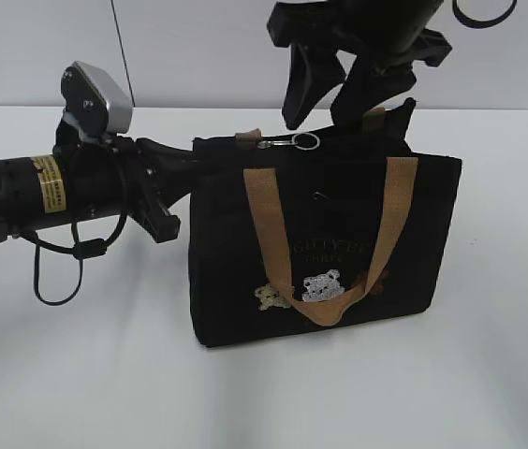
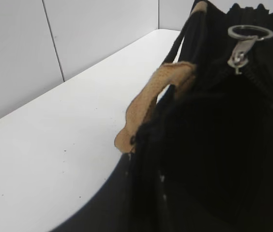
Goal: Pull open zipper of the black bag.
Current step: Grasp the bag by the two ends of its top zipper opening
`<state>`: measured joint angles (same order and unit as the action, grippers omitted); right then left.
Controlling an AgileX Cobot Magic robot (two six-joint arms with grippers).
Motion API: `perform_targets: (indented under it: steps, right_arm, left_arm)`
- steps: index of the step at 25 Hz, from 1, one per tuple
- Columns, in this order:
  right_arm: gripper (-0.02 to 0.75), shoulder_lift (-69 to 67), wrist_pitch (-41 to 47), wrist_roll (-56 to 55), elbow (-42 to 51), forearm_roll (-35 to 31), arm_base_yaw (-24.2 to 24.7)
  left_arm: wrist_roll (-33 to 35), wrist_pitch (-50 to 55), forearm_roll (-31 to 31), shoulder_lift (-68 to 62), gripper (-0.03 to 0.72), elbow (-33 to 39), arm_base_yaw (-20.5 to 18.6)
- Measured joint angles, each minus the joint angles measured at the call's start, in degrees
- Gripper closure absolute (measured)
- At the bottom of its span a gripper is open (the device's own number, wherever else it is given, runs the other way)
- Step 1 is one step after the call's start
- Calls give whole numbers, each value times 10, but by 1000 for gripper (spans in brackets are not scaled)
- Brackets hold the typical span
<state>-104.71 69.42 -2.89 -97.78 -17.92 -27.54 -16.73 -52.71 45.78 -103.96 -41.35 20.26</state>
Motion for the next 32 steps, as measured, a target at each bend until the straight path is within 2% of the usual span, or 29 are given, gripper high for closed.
perform_targets:
  steps: [19, 32]
  right_arm:
    - [328, -35, -34, -1, 0, -11, 0]
    - [328, -48, -7, -1, 0, -12, 0]
  left_arm:
    - [0, 1, 0, 0, 648, 0, 0]
    - [0, 1, 0, 0, 648, 0, 0]
